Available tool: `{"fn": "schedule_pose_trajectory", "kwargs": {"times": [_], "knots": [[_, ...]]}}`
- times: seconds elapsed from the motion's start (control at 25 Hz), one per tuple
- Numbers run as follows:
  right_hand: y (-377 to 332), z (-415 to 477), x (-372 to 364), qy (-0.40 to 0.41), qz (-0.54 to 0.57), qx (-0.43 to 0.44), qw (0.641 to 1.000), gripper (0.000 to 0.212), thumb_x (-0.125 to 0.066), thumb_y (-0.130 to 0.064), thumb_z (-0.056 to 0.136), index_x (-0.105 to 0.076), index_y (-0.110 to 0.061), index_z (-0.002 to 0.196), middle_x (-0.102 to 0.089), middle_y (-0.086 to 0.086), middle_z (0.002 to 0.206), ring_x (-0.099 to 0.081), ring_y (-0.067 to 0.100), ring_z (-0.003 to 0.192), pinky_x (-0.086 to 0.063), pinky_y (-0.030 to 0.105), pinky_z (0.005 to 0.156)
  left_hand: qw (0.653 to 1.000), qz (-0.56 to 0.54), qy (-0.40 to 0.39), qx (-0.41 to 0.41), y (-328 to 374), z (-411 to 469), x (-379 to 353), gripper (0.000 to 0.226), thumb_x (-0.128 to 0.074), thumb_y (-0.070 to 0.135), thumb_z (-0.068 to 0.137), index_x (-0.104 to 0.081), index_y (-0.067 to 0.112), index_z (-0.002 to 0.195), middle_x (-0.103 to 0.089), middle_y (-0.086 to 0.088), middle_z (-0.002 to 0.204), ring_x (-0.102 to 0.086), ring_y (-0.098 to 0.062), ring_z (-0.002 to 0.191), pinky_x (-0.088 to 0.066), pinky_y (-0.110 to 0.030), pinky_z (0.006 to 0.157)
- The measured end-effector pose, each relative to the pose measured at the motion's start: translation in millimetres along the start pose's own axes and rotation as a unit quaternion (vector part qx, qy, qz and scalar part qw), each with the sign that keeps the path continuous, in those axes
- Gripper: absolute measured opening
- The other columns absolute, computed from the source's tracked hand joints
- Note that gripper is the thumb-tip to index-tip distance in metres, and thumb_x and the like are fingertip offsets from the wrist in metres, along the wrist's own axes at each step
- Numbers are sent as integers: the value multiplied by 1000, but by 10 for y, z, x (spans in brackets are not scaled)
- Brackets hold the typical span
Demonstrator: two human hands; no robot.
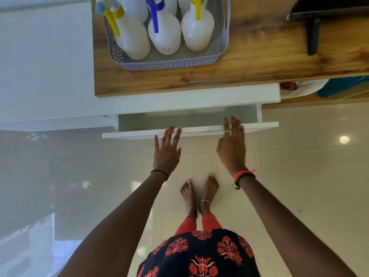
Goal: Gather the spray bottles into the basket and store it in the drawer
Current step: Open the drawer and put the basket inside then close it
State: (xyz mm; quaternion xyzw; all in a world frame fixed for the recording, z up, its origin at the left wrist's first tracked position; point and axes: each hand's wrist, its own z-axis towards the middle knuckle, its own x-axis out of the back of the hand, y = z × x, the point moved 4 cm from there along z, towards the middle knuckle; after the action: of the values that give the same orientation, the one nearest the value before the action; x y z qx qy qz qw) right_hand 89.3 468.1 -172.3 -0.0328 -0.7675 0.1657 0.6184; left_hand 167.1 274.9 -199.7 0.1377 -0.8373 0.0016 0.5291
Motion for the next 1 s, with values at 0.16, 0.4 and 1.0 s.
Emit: {"fn": "schedule_pose_trajectory", "kwargs": {"times": [0.16, 0.4, 1.0], "knots": [[-525, -83, -230, -140, -27, 95, 985, 75, -36, 8, 87, -6, -9, 154, -4, 13, 162, -1, 28, 151, -3, 41, 124, 1000, 11, -22, -2, 42, -160, 48, 73, -40, 33, 98, 10, 24, 152, 6, -5, 163, 4, -22, 151, 0, -50, 121], [-494, -248, -282, -236, -81, 117, 961, 75, -34, 5, 91, 3, -13, 154, 1, 13, 163, 1, 28, 151, -4, 40, 123, 998, 25, -65, -5, 104, -378, 47, 77, -42, 28, 97, 11, 23, 152, 9, -5, 163, 6, -22, 151, 0, -49, 122], [-334, -1280, -245, -341, -66, 109, 931, 70, -30, -2, 96, 9, -13, 153, 10, 13, 162, 6, 28, 151, -2, 38, 123, 986, 27, -166, 1, 238, -1325, -235, 71, -37, 29, 100, 11, 23, 152, 9, -4, 163, 6, -20, 151, 3, -51, 121]]}}
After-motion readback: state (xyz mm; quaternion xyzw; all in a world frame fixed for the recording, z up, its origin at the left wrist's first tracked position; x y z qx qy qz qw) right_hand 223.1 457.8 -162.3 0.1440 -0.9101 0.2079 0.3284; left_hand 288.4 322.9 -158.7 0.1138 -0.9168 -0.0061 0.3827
